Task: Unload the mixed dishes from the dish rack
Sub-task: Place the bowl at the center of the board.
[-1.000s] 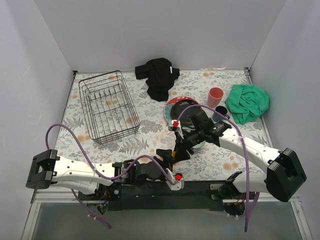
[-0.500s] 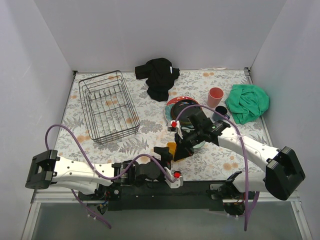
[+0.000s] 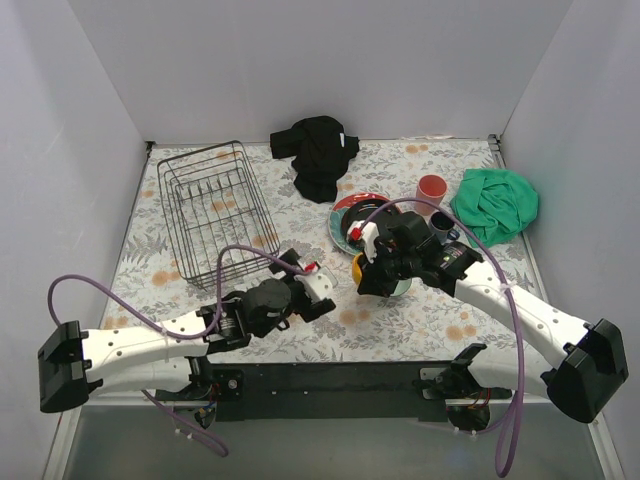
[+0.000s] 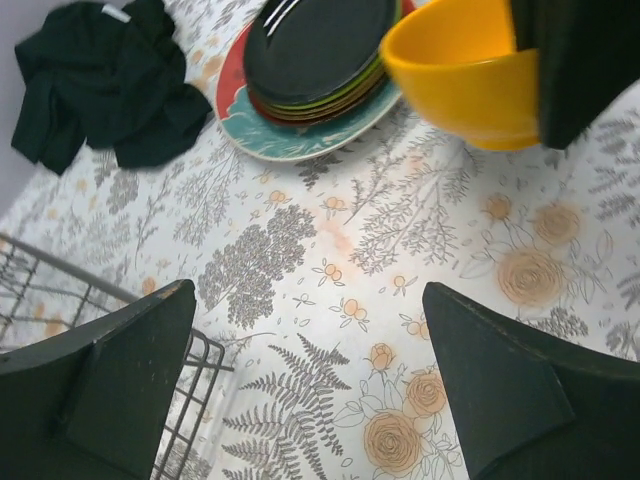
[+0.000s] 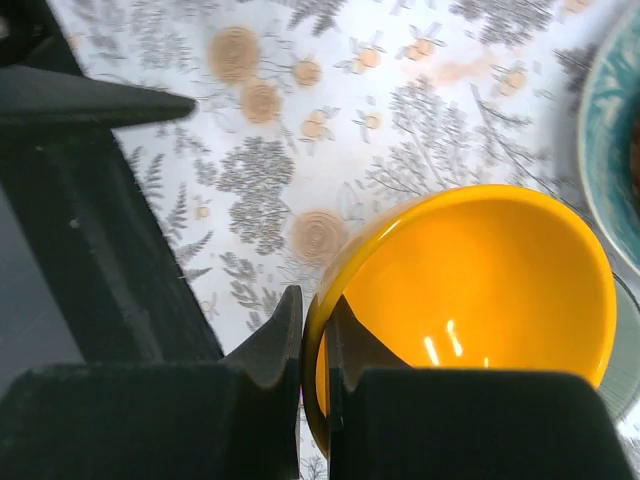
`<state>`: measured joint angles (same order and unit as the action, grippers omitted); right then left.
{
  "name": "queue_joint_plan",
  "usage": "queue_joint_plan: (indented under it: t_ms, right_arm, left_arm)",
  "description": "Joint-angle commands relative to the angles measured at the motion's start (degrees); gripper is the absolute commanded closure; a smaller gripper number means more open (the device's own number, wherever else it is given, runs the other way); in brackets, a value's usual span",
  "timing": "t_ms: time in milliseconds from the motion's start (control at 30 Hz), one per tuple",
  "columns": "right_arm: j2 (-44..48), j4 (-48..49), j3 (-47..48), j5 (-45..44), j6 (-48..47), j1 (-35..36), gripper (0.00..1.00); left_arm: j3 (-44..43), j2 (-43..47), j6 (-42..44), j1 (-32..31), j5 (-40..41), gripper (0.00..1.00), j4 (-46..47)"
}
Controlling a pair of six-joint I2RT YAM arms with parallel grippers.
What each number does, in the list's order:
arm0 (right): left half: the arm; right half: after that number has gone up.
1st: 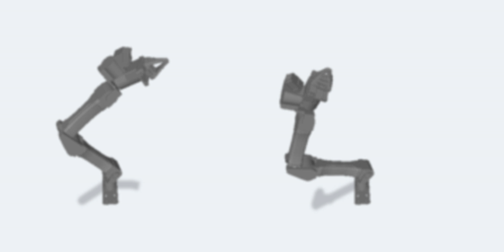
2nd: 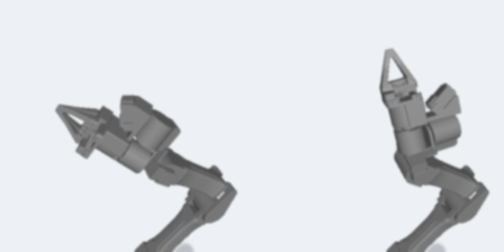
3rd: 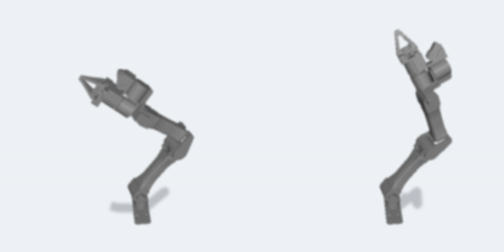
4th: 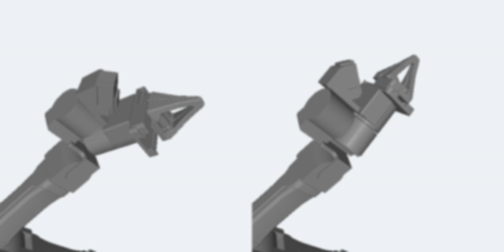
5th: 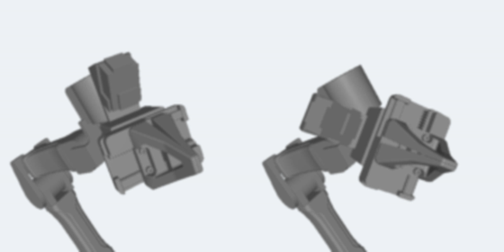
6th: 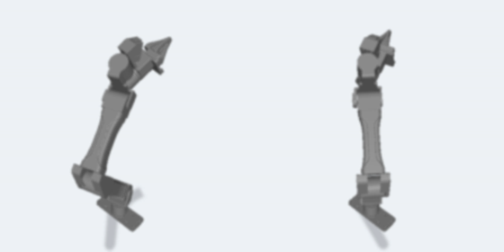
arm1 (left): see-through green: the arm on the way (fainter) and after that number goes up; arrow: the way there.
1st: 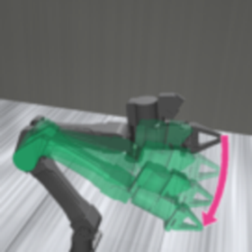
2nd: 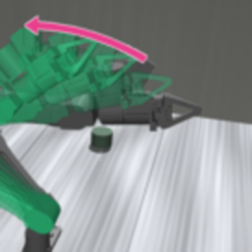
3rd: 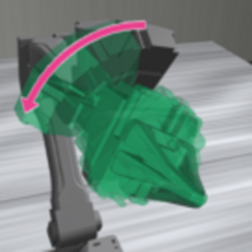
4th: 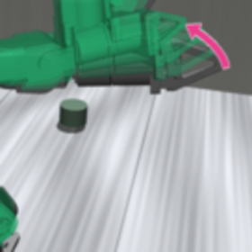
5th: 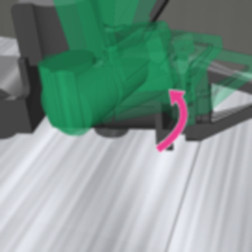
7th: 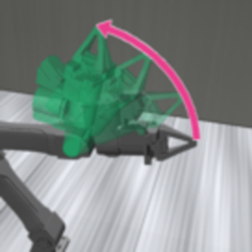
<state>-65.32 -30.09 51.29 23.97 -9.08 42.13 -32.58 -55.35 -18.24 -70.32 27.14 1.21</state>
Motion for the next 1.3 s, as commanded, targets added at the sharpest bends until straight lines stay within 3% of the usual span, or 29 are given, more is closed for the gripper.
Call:
queue_joint_plan:
  t_ms: [0, 300, 533, 700, 1100, 1267]
  right_arm:
    - [0.99, 0.73, 2.15, -12.88, 3.80, -0.03, 0.99]
    - [-1.39, 3.36, -0.92, -19.22, 8.55, -0.03, 0.97]
    - [-2.53, 5.65, -3.12, -25.01, 11.54, -0.03, 0.83]
    - [-3.50, 6.00, -2.95, -24.58, 12.51, -0.03, 0.61]
    - [-2.10, 7.23, -4.18, -23.61, 14.62, -0.03, 0.59]
    - [-2.61, 11.18, -2.16, -28.70, 15.84, -0.20, 0.50]
  left_arm:
    - [-3.54, 2.00, -13.83, 5.89, -2.79, 0.02, -0.86]
    - [-4.87, 5.25, -29.12, 22.24, -2.97, 0.02, -3.06]
    - [-3.99, 8.06, -35.36, 33.13, -2.96, 0.02, -2.09]
    - [-2.67, 10.44, -35.99, 35.78, -2.70, 0.02, -1.56]
    - [-3.19, 9.91, -36.78, 36.75, -2.26, 0.02, -2.00]
    - [-4.69, 8.60, -39.24, 39.64, -3.31, 0.02, -3.93]
